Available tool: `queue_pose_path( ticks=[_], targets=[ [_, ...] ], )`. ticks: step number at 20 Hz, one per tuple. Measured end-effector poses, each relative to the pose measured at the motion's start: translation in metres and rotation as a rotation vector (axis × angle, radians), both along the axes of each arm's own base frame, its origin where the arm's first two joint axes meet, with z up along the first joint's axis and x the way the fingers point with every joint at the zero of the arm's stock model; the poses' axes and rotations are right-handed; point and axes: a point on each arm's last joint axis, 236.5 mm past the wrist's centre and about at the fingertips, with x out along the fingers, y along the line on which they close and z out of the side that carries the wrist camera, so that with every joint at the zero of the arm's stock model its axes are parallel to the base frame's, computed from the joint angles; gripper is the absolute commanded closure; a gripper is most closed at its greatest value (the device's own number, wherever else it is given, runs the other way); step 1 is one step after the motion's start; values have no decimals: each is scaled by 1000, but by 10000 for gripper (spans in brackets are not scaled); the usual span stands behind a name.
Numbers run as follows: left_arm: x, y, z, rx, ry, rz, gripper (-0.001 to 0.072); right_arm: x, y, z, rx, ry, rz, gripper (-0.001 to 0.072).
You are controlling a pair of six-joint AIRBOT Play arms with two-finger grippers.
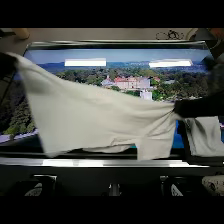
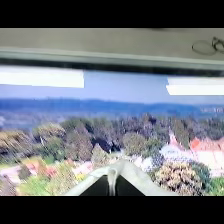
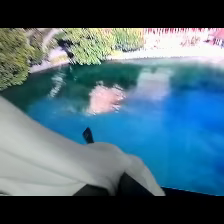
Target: Fold the shirts.
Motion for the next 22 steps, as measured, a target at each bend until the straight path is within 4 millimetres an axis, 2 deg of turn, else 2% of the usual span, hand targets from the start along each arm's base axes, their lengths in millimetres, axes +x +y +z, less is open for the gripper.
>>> queue_pose_path(
  ticks=[1, 2, 3, 4, 5, 6, 7, 8, 9, 12, 15, 16, 17, 19, 22],
  targets=[
    [10, -10, -49, -50, 71, -5, 674, 3, 2, -36, 25, 37, -31, 688],
    [18, -19, -87, -106, 116, 1, 544, 1, 4, -72, 48, 79, -67, 688],
    [22, -26, -122, -151, 181, 9, 254, -2, 6, -95, 68, 108, -99, 688],
    [22, -31, -153, -190, 252, 16, 62, -4, 7, -114, 87, 126, -133, 688],
    [23, -36, -169, -230, 297, 20, 56, -9, 9, -127, 99, 151, -148, 687],
    [22, -39, -177, -250, 335, 10, 63, -10, 11, -133, 112, 152, -160, 687],
    [20, -35, -179, -252, 375, -1, 137, -13, 11, -137, 113, 159, -158, 687],
    [17, -29, -175, -254, 407, -12, 271, -14, 12, -138, 113, 159, -153, 687],
    [11, -21, -167, -253, 444, -24, 332, -16, 12, -138, 112, 156, -148, 687],
    [-41, 1, -179, -205, 629, -37, 315, -22, 13, -138, 109, 164, -133, 686],
    [-104, -8, -229, -225, 826, -46, 294, -24, 13, -138, 106, 167, -122, 686],
    [-123, -16, -249, -242, 882, -51, 207, -25, 13, -138, 106, 168, -121, 686],
    [-137, -23, -267, -257, 925, -54, 184, -25, 13, -138, 106, 167, -120, 686],
    [-156, -39, -292, -283, 966, -56, 192, -26, 14, -138, 106, 173, -117, 686],
    [-164, -52, -316, -285, 973, -52, 225, -29, 14, -139, 105, 183, -110, 686]
  ],
)
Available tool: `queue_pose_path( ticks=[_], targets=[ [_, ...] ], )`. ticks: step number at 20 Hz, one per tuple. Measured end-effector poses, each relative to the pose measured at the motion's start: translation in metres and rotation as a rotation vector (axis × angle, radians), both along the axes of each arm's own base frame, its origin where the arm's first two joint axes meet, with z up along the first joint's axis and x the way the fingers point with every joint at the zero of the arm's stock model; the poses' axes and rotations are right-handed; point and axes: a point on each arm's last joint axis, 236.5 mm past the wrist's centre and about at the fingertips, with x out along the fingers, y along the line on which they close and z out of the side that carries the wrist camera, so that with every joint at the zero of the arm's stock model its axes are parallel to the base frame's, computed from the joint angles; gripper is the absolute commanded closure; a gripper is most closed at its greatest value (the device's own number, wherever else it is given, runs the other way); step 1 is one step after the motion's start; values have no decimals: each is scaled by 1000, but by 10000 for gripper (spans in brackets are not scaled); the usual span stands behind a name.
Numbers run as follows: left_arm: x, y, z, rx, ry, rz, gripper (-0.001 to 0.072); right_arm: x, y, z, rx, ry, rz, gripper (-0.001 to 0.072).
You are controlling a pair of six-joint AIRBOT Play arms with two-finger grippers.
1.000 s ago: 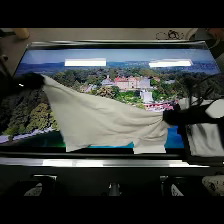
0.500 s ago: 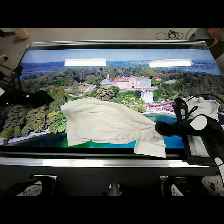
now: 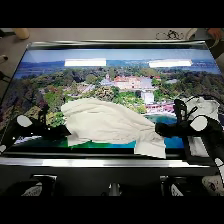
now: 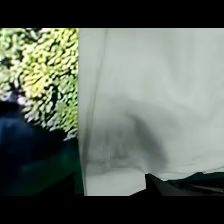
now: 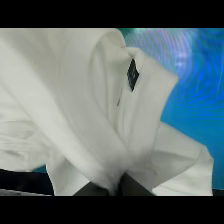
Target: Fold the shirts.
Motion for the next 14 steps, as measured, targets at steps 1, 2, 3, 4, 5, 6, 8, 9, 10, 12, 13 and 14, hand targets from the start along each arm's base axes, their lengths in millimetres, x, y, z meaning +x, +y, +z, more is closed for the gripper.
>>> queue_pose_path(
  ticks=[1, 2, 3, 4, 5, 6, 8, 9, 10, 12, 13, 14],
  targets=[
    [-1, -3, -6, 1, 5, 3, 228, -1, 0, 0, 1, 4, 1, 686],
    [-1, -5, -11, -2, 8, 8, 251, -2, 0, 0, 1, 8, 3, 685],
    [-1, -8, -15, -4, 13, 12, 340, -2, 0, 0, 1, 8, 3, 685],
    [-1, -11, -19, -7, 18, 14, 439, -3, 1, 0, 2, 12, 5, 685],
    [-1, -13, -22, -12, 22, 20, 614, -4, 1, -1, 2, 15, 6, 685],
    [-1, -14, -24, -7, 20, 17, 679, -4, 1, -1, 2, 15, 6, 685],
    [5, -14, -23, 1, -1, 5, 680, -5, 1, -1, 3, 22, 9, 686],
    [11, -15, -16, 1, -30, -15, 681, -6, 1, 0, 3, 26, 13, 686],
    [20, -17, -3, -4, -74, -43, 682, -5, 1, 4, 1, 21, 21, 686],
    [43, -19, 44, -4, -205, -124, 682, 6, 2, 25, -7, -28, 55, 686],
    [59, -17, 82, 16, -316, -160, 683, 19, 1, 48, -16, -85, 77, 686],
    [75, -13, 127, 46, -443, -186, 682, 33, 0, 78, -32, -161, 98, 686]
  ],
)
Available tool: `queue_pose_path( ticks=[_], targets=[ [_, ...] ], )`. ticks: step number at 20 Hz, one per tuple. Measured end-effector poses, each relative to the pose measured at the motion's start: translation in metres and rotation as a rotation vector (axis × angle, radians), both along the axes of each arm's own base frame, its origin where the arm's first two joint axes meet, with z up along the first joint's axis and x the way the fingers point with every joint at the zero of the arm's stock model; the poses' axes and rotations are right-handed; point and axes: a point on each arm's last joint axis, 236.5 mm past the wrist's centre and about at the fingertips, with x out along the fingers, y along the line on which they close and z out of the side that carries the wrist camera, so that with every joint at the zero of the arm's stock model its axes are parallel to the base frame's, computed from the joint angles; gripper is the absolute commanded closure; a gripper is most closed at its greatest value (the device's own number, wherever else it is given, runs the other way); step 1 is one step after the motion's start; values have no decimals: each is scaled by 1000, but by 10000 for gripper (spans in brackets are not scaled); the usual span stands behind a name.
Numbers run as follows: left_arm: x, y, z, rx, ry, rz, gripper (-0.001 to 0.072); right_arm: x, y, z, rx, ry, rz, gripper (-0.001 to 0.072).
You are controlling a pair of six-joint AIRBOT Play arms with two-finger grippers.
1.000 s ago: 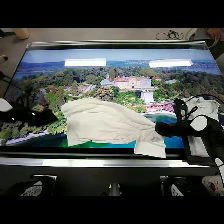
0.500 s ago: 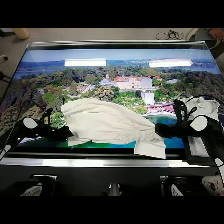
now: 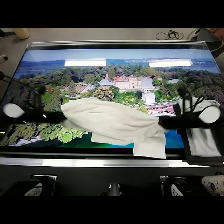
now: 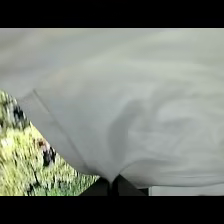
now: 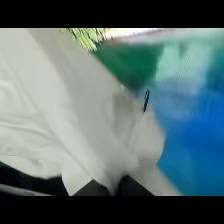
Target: Fold the shirts.
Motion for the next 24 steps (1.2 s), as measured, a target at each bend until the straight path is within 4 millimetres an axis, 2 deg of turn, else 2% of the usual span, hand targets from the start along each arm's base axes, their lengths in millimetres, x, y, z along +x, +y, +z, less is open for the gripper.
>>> queue_pose_path(
  ticks=[2, 3, 4, 5, 6, 7, 8, 9, 10, 11, 12, 14, 15, 17, 18, 21, 24],
  targets=[
    [24, 14, 124, 59, -332, 7, 682, 33, -6, 90, -45, -234, 25, 686],
    [25, 25, 192, 89, -502, 44, 682, 43, -12, 148, -81, -381, 22, 686],
    [15, 39, 268, 112, -686, 102, 682, 48, -18, 204, -115, -524, 8, 686],
    [-5, 51, 336, 121, -850, 165, 682, 43, -25, 262, -146, -669, -14, 686],
    [-30, 60, 389, 122, -979, 218, 682, 32, -30, 312, -166, -793, -42, 686],
    [-60, 66, 435, 108, -1093, 259, 682, 15, -34, 356, -177, -904, -71, 686],
    [-86, 68, 465, 88, -1173, 283, 682, -2, -38, 387, -184, -982, -94, 686],
    [-109, 68, 489, 69, -1239, 301, 682, -19, -40, 413, -186, -1050, -116, 686],
    [-124, 70, 500, 62, -1268, 312, 682, -34, -42, 430, -188, -1095, -132, 686],
    [-132, 71, 503, 66, -1270, 320, 682, -46, -44, 440, -192, -1123, -146, 686],
    [-136, 74, 504, 76, -1267, 328, 682, -53, -47, 442, -201, -1118, -154, 686],
    [-125, 78, 487, 109, -1195, 334, 681, -55, -53, 430, -226, -1055, -167, 686],
    [-110, 81, 468, 133, -1130, 332, 681, -50, -56, 414, -236, -985, -169, 686],
    [-73, 84, 426, 170, -1002, 317, 680, -31, -60, 358, -254, -753, -149, 686],
    [-51, 86, 398, 187, -923, 307, 680, -19, -61, 322, -263, -615, -134, 686],
    [22, 87, 286, 210, -655, 276, 680, 17, -63, 215, -270, -255, -91, 686],
    [81, 81, 163, 198, -434, 255, 679, 63, -62, 109, -252, -30, -81, 686]
  ],
)
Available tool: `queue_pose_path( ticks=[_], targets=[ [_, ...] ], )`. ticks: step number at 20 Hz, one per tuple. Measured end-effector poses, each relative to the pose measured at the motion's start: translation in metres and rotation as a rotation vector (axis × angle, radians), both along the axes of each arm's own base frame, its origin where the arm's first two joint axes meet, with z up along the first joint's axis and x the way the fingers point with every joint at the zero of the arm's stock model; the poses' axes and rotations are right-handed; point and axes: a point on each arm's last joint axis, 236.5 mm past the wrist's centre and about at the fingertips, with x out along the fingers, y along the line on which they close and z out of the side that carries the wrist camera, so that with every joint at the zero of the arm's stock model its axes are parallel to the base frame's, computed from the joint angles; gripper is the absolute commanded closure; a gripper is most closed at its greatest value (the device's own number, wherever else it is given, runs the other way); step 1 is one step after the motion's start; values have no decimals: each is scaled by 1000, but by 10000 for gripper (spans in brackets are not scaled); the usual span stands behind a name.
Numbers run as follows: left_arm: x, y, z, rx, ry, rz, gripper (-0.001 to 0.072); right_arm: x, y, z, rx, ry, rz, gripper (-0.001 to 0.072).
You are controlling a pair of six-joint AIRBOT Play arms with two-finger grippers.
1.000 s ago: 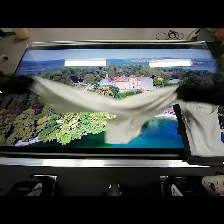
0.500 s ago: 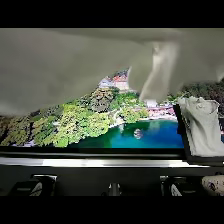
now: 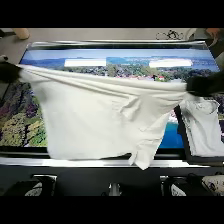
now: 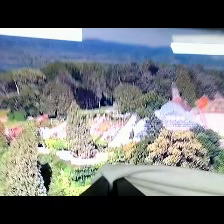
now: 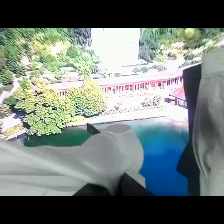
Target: Fold the shirts.
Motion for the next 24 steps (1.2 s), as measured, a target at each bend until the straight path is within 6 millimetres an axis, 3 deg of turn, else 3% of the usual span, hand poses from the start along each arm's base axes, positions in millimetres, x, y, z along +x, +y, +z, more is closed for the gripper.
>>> queue_pose_path(
  ticks=[1, 2, 3, 4, 5, 7, 8, 9, 12, 14, 15, 16, 19, 21, 22, 24],
  targets=[
    [13, -4, -36, -16, 61, -3, 675, 16, 3, -35, 22, 48, -9, 686],
    [26, -8, -69, -36, 110, -3, 609, 29, 10, -63, 57, 81, -14, 676],
    [34, -13, -98, -57, 162, -3, 461, 43, 18, -88, 100, 103, -22, 573],
    [39, -18, -126, -82, 220, -4, 172, 54, 27, -108, 147, 119, -31, 304],
    [42, -23, -142, -109, 258, -5, -6, 61, 35, -120, 187, 130, -40, 63],
    [39, -24, -162, -121, 347, -12, 3, 68, 45, -128, 239, 143, -44, 58],
    [32, -17, -168, -109, 404, -11, 52, 65, 45, -127, 237, 159, -35, 81],
    [22, -6, -174, -85, 466, -5, 159, 59, 39, -126, 226, 182, -36, 101],
    [-33, 16, -203, -84, 694, 18, 186, 27, 5, -136, 181, 293, -79, 192],
    [-73, 16, -228, -113, 817, 19, 184, 0, -10, -150, 182, 377, -118, 191],
    [-92, 9, -241, -144, 870, 3, 143, -14, -13, -158, 184, 416, -125, 191],
    [-108, -1, -253, -179, 918, -17, 57, -27, -13, -166, 189, 451, -127, 191],
    [-142, -28, -282, -280, 989, -58, 64, -52, -12, -182, 207, 512, -132, 191],
    [-155, -42, -293, -322, 1011, -73, 77, -61, -12, -187, 210, 532, -128, 191],
    [-160, -47, -298, -335, 1019, -76, 120, -64, -12, -188, 210, 540, -124, 191],
    [-162, -56, -305, -354, 1014, -79, 122, -68, -14, -191, 201, 551, -122, 184]
  ],
)
